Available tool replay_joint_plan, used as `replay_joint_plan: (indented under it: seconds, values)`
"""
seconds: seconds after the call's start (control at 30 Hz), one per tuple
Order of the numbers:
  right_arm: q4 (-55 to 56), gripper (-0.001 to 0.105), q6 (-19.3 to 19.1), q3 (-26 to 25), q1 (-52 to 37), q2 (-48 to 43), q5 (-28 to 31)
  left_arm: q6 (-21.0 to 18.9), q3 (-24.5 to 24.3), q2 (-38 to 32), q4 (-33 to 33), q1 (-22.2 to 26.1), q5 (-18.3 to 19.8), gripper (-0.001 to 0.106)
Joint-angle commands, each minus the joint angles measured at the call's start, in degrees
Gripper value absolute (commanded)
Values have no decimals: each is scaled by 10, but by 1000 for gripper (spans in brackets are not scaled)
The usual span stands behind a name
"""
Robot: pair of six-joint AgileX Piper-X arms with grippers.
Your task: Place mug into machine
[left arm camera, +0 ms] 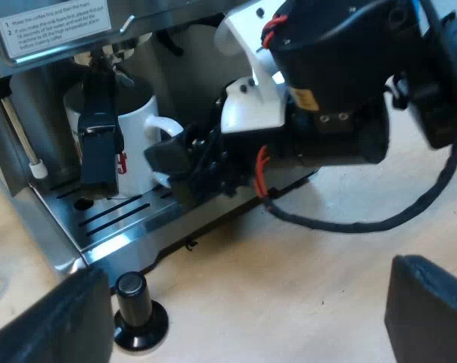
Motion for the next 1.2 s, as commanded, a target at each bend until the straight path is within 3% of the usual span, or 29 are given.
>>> replay_joint_plan:
  seconds: [0.03,0.27,0.47,0.87,1.1,1.2]
  values:
    - [39,56,5,-4,7,-29,8,5,0,-4,-6,-3,1,74]
    - [100,56,5,-4,39,-75,8,5,0,-4,-7,-3,1,74]
    - [180,56,73,-4,64,-114,8,5,0,-4,-10,-3,1,74]
    - [254,56,85,-2,96,-194,33,5,0,-4,-27,-3,1,74]
    - [309,40,96,-2,96,-257,33,5,0,-4,-27,-3,1,74]
    - [331,38,101,-2,96,-280,33,5,0,-4,-27,-3,1,74]
